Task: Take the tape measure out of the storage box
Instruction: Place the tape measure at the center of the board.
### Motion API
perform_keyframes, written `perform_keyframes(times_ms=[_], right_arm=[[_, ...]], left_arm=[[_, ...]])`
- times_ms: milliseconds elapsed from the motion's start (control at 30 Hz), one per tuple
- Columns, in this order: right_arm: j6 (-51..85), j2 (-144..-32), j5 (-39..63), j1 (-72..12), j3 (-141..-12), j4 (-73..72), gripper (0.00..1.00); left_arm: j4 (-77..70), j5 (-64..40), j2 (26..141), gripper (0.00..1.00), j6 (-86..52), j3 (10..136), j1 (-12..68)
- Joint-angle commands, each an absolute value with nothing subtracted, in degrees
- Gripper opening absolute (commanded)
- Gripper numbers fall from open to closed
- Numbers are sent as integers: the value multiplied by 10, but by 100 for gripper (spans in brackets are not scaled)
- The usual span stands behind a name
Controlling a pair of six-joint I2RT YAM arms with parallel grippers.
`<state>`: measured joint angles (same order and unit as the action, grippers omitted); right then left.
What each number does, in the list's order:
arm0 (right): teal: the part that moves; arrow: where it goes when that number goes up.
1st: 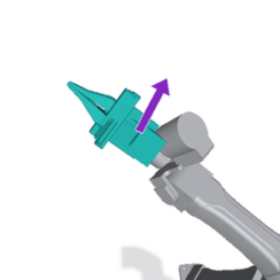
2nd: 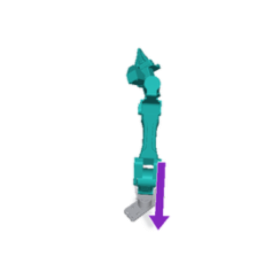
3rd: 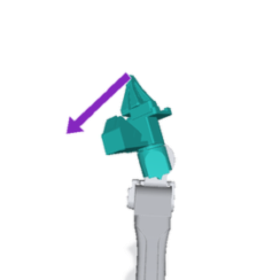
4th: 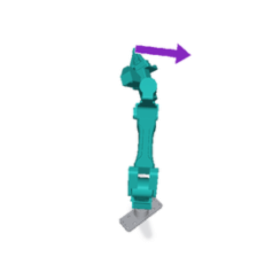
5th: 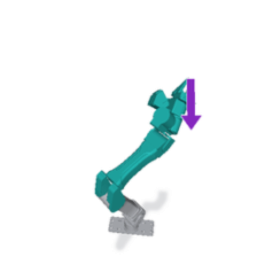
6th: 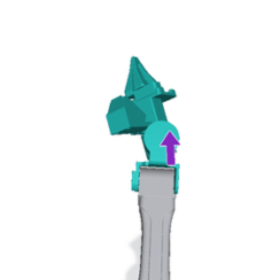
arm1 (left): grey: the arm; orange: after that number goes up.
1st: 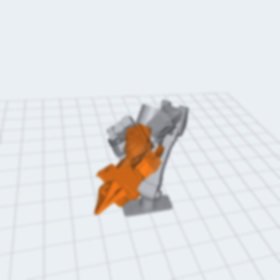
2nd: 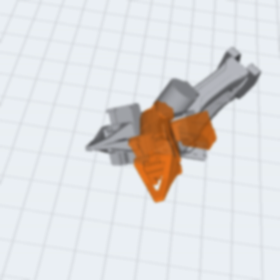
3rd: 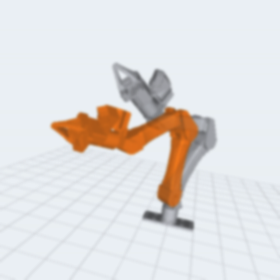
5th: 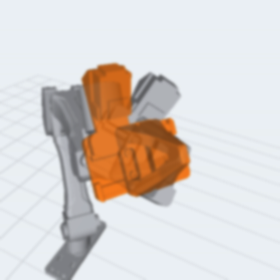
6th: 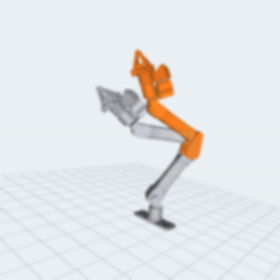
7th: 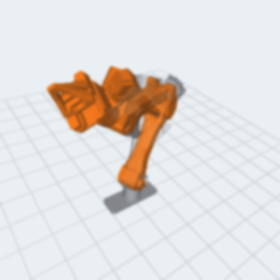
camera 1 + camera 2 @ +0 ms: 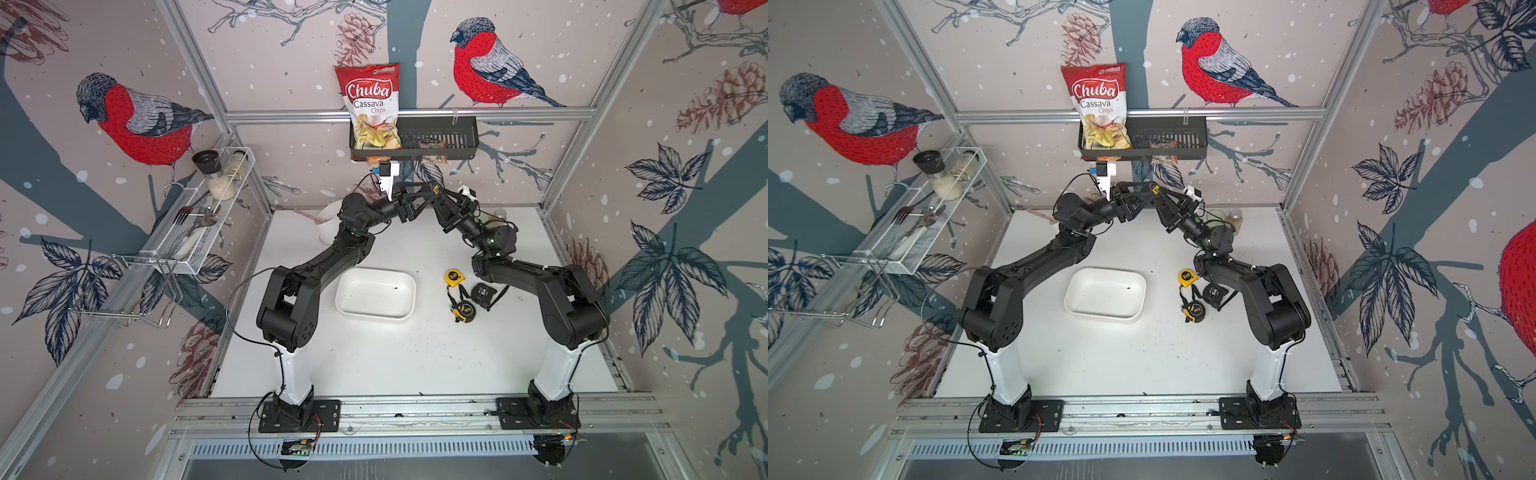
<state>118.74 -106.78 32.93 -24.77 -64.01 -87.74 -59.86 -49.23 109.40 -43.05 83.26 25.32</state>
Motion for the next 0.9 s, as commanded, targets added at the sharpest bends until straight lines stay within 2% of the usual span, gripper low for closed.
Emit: perform_keyframes(times_ms=[0, 400, 433, 533, 567, 600, 633, 733, 800, 867], right_arm=[[1297, -1060, 385, -255, -657, -1020, 23], [1296, -1061, 389, -256, -670, -1029, 37], [1296, -1061, 389, -255, -670, -1028, 36], [1296, -1060, 390, -255, -669, -1025, 15], [1296, -1059, 388, -254, -666, -1026, 5], [1296, -1058, 387, -254, -662, -1026, 0], [1294, -1056, 385, -252, -657, -1025, 0], [1284, -1045, 387, -246, -646, -1015, 0], [1269, -1034, 394, -240, -641, -995, 0], [1253, -1023, 403, -234, -636, -971, 0]], left_arm=[[-525, -541, 1105, 0, -461, 826, 257], [-532, -537, 1110, 0, -468, 827, 257], [-532, -538, 1111, 0, -468, 828, 257], [-527, -540, 1113, 0, -470, 833, 256], [-519, -539, 1113, 0, -468, 836, 257], [-510, -539, 1113, 0, -463, 838, 256], [-495, -535, 1112, 0, -456, 842, 256], [-467, -529, 1111, 24, -448, 851, 254], [-457, -519, 1106, 34, -440, 850, 253], [-437, -507, 1097, 48, -424, 848, 252]])
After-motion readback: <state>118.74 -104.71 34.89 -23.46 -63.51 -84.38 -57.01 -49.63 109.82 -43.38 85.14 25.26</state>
